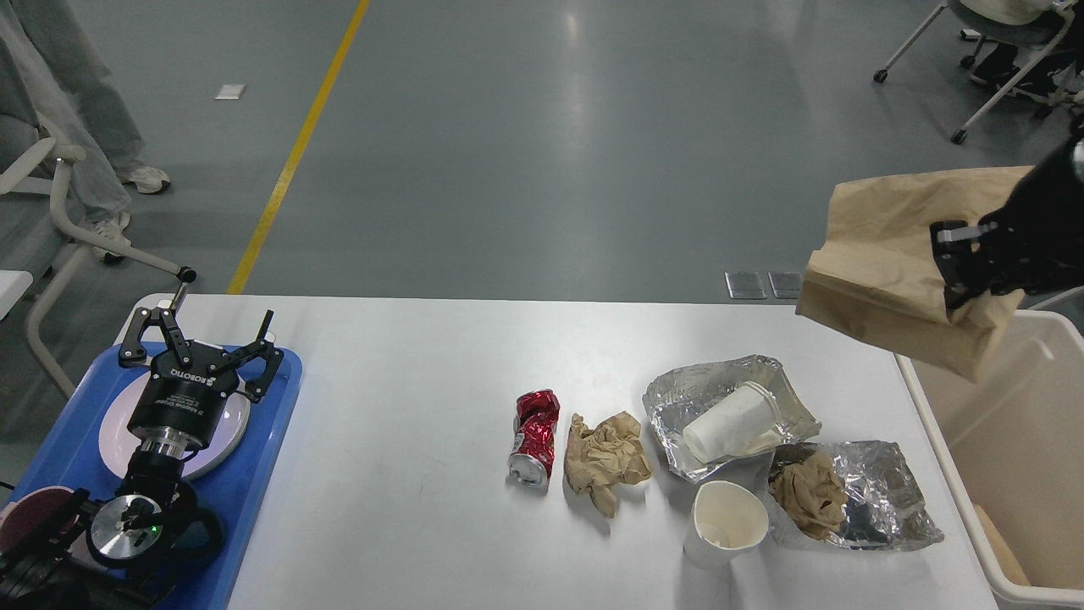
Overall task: Tidy desktop
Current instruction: 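Lift the paper bag and carry it over the white bin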
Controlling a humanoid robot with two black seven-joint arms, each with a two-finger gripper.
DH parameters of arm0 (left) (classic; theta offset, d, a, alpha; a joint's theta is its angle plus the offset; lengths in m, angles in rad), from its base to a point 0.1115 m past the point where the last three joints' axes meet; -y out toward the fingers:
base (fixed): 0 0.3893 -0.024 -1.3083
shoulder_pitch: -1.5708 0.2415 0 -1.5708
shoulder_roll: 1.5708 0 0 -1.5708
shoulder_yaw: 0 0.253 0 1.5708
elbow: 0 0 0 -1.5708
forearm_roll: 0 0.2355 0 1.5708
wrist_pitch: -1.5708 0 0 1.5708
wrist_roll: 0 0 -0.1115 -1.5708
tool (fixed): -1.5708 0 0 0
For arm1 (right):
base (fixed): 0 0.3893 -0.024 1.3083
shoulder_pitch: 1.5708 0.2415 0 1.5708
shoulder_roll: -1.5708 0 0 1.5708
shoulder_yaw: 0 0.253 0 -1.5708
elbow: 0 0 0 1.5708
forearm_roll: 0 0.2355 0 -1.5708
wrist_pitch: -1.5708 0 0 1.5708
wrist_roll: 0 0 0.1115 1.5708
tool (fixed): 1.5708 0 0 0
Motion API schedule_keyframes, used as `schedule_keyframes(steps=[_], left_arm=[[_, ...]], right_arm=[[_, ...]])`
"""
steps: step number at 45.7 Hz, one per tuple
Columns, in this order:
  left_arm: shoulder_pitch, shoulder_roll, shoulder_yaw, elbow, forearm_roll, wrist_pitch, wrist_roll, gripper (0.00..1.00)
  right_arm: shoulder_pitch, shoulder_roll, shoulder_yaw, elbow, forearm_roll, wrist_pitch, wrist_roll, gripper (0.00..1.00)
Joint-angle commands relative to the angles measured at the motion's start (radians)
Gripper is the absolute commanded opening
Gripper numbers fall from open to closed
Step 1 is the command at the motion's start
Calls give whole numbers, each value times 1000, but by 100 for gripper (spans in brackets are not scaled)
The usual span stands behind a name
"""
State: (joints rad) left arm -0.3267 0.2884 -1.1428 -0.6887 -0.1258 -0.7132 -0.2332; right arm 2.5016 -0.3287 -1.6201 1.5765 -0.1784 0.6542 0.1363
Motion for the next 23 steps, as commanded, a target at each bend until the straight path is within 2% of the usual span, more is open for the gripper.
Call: schedule_keyframes(steps=[1, 6, 12, 17, 19, 23], left_arm=[[0, 0, 0, 0, 0, 0, 0, 96], [0, 0, 0, 0, 0, 0, 0, 96], [0, 0, 0, 0, 0, 0, 0, 96], [0, 0, 0, 0, 0, 0, 0, 96], [0, 0, 0, 0, 0, 0, 0, 96], [0, 0, 0, 0, 0, 0, 0, 96]], right_arm=[[26, -50, -43, 40, -46, -11, 20, 0], [26, -92, -47, 34, -44, -27, 0, 0], [19, -124, -92, 25, -41, -80, -1, 0], [-41, -225, -129, -24, -45, -152, -10, 0], [-116, -330, -127, -90, -50, -192, -46, 0], [-233, -444, -106, -209, -62, -217, -102, 0]])
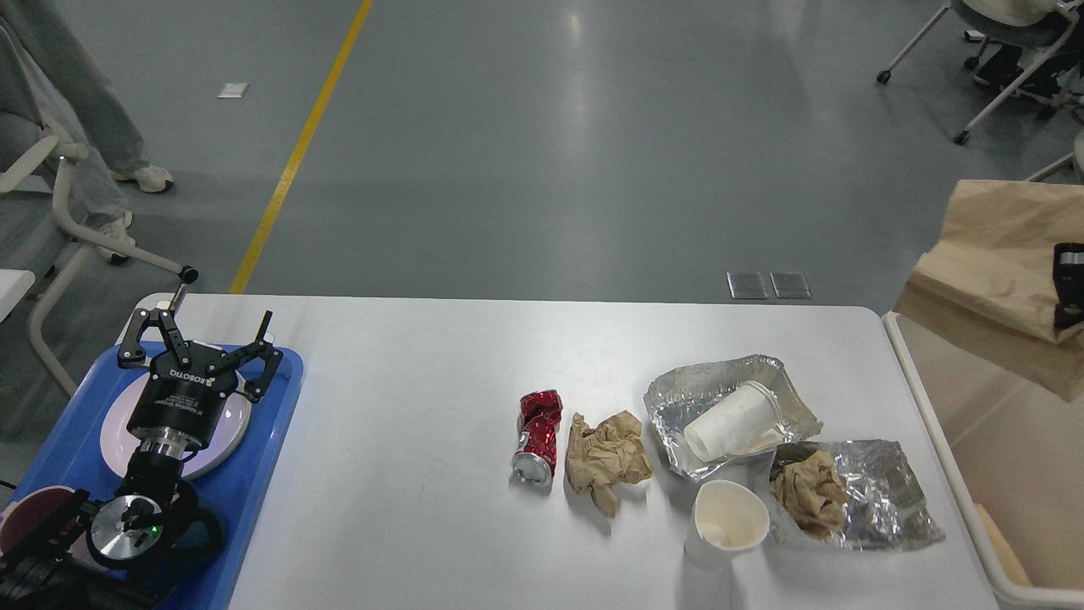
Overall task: Tidy desktop
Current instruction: 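Lift the paper bag and carry it over the white bin, then lower the bag into the white bin and open the right gripper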
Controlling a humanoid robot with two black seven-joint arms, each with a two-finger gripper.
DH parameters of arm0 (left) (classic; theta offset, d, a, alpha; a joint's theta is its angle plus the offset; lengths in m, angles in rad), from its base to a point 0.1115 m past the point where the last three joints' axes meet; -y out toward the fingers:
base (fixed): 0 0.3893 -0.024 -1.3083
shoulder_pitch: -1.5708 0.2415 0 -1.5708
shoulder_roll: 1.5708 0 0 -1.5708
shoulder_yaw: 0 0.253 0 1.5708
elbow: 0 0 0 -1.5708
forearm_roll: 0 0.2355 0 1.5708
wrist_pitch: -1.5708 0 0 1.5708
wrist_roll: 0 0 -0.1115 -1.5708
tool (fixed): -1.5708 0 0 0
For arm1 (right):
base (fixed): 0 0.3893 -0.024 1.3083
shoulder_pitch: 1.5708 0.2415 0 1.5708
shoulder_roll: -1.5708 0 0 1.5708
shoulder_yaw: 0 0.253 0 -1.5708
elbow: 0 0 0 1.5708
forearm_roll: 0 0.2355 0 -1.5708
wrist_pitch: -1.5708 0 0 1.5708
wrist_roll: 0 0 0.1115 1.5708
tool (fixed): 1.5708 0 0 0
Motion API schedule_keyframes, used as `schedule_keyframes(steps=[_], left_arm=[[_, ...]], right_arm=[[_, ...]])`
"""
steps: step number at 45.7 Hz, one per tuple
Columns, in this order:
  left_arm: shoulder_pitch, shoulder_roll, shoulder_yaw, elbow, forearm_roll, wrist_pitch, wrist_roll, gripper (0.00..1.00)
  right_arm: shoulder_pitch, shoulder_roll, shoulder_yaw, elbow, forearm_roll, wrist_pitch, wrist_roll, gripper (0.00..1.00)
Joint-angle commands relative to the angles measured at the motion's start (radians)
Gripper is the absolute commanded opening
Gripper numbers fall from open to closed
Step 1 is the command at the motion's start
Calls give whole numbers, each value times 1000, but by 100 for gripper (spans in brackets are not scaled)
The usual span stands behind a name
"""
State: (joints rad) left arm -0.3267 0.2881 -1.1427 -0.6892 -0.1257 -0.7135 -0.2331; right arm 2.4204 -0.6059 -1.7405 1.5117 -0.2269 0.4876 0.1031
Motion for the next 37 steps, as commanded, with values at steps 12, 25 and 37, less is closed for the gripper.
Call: schedule_keyframes(steps=[12, 25, 37], left_arm=[[0, 0, 0, 0, 0, 0, 0, 96], [0, 0, 0, 0, 0, 0, 0, 96], [0, 0, 0, 0, 0, 0, 0, 96]], right_arm=[[-676, -341, 294, -471, -11, -121, -77, 0], [-1343, -209, 754, -804, 0, -265, -85, 0], [-1701, 12, 910, -1203, 8, -279, -86, 0]])
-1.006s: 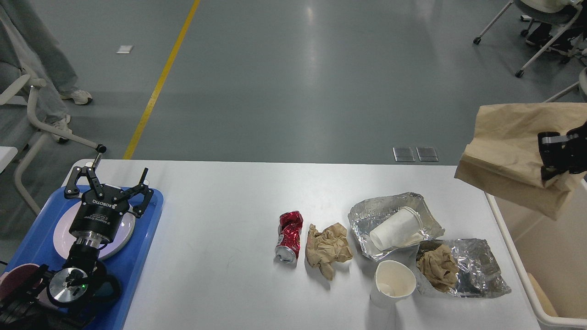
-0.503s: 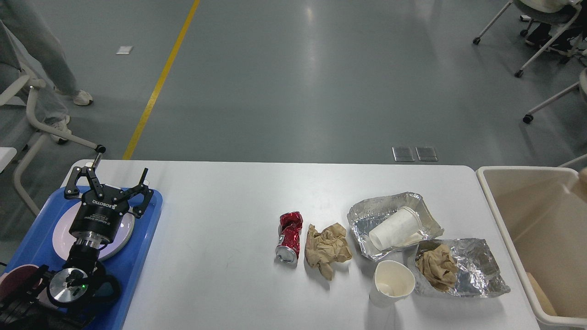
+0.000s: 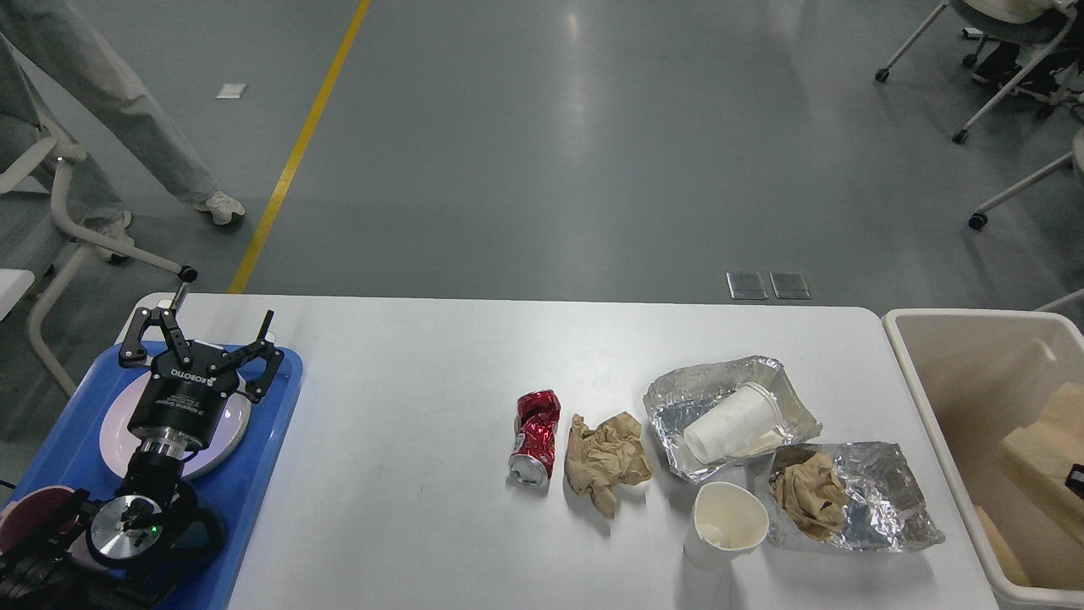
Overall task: Tidy desktop
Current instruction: 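Lower the bag into the white bin and open the right gripper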
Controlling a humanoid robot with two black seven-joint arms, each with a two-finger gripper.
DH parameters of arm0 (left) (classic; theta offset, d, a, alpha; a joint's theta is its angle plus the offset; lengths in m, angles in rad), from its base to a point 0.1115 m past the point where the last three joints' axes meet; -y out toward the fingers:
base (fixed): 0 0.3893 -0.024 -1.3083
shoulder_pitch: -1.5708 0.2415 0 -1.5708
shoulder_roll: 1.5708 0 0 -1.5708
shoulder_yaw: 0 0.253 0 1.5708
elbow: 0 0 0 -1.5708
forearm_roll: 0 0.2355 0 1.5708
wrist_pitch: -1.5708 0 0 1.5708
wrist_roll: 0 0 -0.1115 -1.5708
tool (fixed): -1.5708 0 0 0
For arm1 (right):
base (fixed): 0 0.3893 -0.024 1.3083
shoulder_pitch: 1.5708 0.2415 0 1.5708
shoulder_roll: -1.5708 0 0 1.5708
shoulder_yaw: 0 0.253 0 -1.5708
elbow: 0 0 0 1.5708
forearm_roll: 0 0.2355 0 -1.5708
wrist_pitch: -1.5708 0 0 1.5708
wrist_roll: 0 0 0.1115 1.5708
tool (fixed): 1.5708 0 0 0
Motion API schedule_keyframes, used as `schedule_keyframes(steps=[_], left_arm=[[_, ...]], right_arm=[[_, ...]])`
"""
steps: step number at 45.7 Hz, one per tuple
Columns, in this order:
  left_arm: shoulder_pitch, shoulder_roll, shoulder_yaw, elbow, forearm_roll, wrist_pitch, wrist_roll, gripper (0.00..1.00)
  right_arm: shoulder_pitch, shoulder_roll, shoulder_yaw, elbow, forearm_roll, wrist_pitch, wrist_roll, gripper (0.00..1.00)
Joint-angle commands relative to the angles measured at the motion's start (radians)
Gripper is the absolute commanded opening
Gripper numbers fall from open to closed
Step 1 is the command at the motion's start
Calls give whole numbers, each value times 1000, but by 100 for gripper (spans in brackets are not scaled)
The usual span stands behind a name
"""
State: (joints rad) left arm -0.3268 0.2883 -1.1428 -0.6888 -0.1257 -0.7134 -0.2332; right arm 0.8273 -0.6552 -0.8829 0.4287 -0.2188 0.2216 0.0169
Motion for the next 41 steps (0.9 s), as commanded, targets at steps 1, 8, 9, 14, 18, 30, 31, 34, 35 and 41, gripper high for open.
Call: schedule_keyframes(steps=[1, 8, 9, 14, 18, 30, 31, 34, 35, 41], left_arm=[[0, 0, 0, 0, 0, 0, 0, 96], [0, 0, 0, 0, 0, 0, 0, 96], [0, 0, 0, 0, 0, 0, 0, 96], [0, 0, 0, 0, 0, 0, 0, 96], [0, 0, 0, 0, 0, 0, 0, 96], [0, 0, 0, 0, 0, 0, 0, 96], [0, 0, 0, 0, 0, 0, 0, 96], [-1, 0, 0, 0, 0, 0, 0, 96], [0, 0, 0, 0, 0, 0, 0, 96], [0, 0, 0, 0, 0, 0, 0, 96]], right_arm=[[-131, 74, 61, -140, -1, -18, 0, 0], [-260, 161, 94, -289, 1, -80, -9, 0], [-272, 169, 99, -303, 1, -88, -11, 0], [-290, 184, 114, -308, 1, -100, -11, 0], [-292, 187, 117, -303, 1, -100, -9, 0], [-290, 193, 119, -304, 3, -178, -3, 62], [-290, 195, 119, -303, 4, -205, -2, 82], [-290, 207, 119, -297, 7, -249, 1, 100], [-292, 212, 119, -297, 7, -254, 1, 100], [-281, 209, 119, -289, 7, -252, 3, 100]])
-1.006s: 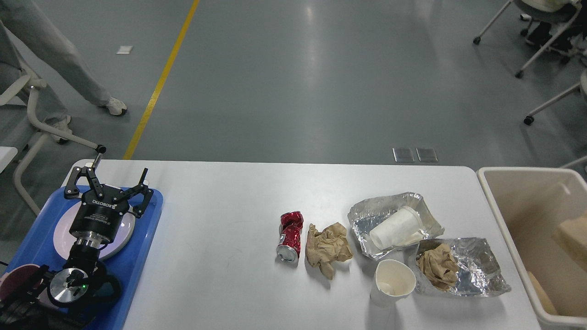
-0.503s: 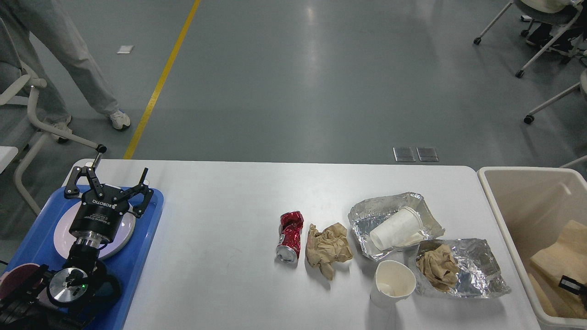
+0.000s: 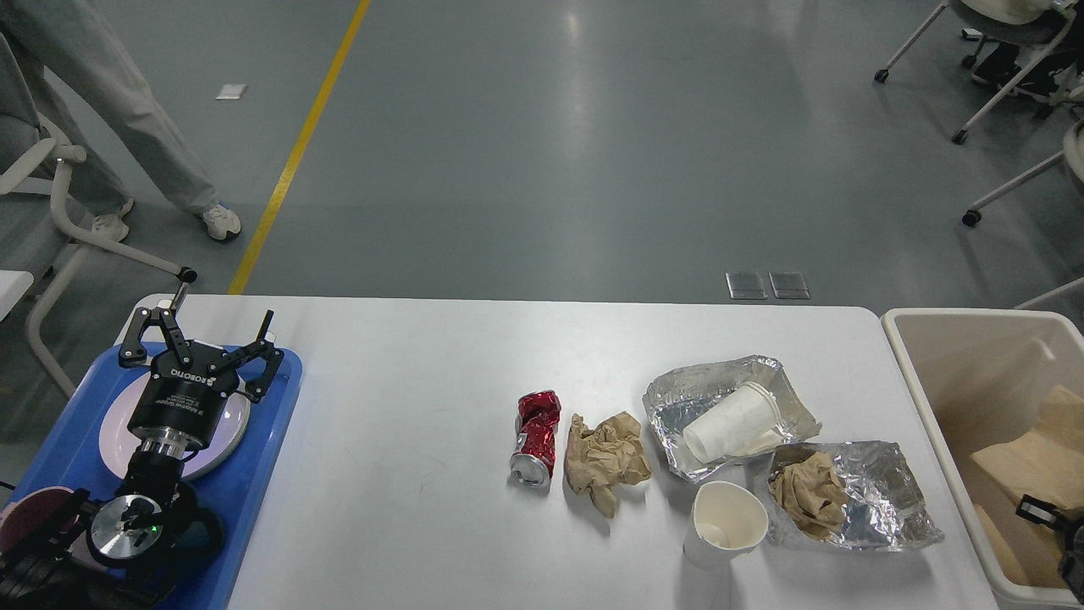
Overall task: Tidy desktop
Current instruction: 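Lower the bag into the white bin and open the right gripper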
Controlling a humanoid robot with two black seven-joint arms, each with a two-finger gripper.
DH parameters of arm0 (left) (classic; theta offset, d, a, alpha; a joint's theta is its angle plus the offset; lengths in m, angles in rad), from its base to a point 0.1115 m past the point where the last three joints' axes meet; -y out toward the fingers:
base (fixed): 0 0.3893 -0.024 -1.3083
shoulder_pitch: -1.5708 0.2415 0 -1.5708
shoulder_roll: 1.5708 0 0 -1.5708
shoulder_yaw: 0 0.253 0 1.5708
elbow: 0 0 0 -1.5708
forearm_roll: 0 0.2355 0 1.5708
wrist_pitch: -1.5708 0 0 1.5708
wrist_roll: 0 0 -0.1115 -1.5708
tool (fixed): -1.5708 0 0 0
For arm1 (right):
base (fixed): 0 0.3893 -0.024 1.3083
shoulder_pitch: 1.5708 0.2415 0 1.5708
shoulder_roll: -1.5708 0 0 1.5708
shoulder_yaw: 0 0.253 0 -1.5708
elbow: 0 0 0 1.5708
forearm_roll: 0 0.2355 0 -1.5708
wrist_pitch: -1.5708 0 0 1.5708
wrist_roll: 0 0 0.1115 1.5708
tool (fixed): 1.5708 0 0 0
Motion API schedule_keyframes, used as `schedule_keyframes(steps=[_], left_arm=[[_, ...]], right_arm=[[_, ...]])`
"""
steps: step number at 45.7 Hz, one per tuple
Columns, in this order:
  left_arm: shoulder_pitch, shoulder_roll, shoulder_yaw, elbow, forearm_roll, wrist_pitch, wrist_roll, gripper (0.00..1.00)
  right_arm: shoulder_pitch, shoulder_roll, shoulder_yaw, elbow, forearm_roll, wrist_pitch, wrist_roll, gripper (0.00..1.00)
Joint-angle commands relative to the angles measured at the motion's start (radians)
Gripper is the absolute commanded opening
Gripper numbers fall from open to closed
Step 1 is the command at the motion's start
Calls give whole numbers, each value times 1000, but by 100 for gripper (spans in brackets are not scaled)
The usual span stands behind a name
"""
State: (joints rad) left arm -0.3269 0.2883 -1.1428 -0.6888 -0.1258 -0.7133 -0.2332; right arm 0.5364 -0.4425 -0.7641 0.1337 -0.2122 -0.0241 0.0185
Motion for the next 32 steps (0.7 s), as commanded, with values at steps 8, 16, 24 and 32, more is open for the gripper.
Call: schedule_keyframes(steps=[8, 16, 24, 32], left_arm=[[0, 0, 0, 0, 0, 0, 0, 96], [0, 0, 0, 0, 0, 0, 0, 96], [0, 0, 0, 0, 0, 0, 0, 96], [-1, 0, 0, 0, 0, -1, 0, 96]], right_arm=[[11, -7, 0, 6, 0, -7, 1, 100], [11, -8, 0, 6, 0, -7, 1, 100], [95, -60, -1, 125, -10, 1, -6, 100], [370, -185, -99, 444, -84, 9, -22, 100]])
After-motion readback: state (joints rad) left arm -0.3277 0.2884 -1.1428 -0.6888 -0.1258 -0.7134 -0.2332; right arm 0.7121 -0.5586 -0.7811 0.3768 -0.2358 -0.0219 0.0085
